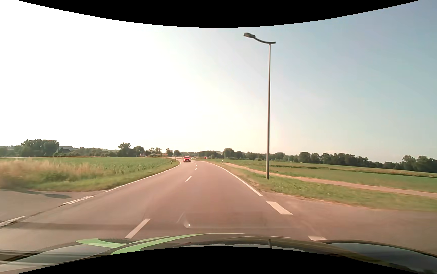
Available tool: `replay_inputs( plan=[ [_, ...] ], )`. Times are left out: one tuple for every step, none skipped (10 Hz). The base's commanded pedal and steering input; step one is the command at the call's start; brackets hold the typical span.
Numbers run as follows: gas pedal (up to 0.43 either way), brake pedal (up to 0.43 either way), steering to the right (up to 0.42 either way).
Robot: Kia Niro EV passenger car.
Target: Follow the waypoints while adhering to traffic rules and regulations
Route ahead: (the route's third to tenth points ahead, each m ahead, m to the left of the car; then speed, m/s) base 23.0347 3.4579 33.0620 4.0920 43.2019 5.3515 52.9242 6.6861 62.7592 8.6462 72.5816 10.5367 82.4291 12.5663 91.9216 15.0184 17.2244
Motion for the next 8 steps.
replay_inputs(
  plan=[
    [0.339, 0.000, -0.017],
    [0.350, 0.000, -0.017],
    [0.350, 0.000, -0.017],
    [0.350, 0.000, -0.018],
    [0.350, 0.000, -0.018],
    [0.350, 0.000, -0.018],
    [0.350, 0.000, -0.020],
    [0.350, 0.000, -0.020]
  ],
)
